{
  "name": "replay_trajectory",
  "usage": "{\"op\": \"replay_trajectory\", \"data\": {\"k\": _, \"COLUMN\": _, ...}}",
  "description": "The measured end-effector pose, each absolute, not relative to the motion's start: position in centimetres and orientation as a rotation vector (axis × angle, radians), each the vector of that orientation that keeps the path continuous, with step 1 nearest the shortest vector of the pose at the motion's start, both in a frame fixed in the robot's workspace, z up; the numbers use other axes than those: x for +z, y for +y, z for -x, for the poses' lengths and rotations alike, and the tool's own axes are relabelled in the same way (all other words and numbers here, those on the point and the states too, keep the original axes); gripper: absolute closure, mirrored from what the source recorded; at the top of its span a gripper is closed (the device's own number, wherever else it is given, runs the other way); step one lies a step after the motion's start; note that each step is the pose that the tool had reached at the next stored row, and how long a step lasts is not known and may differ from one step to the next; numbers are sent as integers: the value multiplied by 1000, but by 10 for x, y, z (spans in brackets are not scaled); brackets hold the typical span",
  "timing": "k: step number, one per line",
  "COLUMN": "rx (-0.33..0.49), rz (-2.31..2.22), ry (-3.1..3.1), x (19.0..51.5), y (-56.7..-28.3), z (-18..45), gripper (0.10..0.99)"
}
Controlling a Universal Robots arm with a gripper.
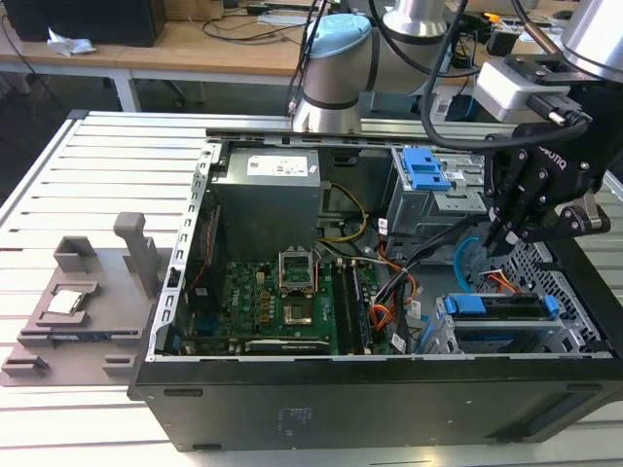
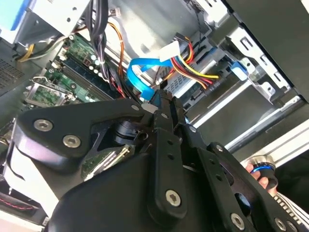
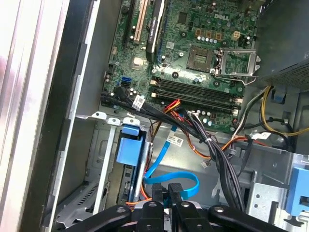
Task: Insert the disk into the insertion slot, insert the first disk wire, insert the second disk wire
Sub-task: 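Insert the second disk wire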
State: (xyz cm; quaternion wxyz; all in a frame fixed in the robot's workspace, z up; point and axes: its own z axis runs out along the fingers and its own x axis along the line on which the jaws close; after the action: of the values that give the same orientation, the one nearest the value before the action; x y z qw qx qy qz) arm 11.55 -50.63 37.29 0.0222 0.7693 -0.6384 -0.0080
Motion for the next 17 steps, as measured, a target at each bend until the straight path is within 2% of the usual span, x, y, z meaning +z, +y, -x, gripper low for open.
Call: {"op": "replay_trajectory", "data": {"k": 17, "rx": -10, "rz": -2374, "ry": -1971, "x": 372, "y": -547, "z": -116, "gripper": 922}}
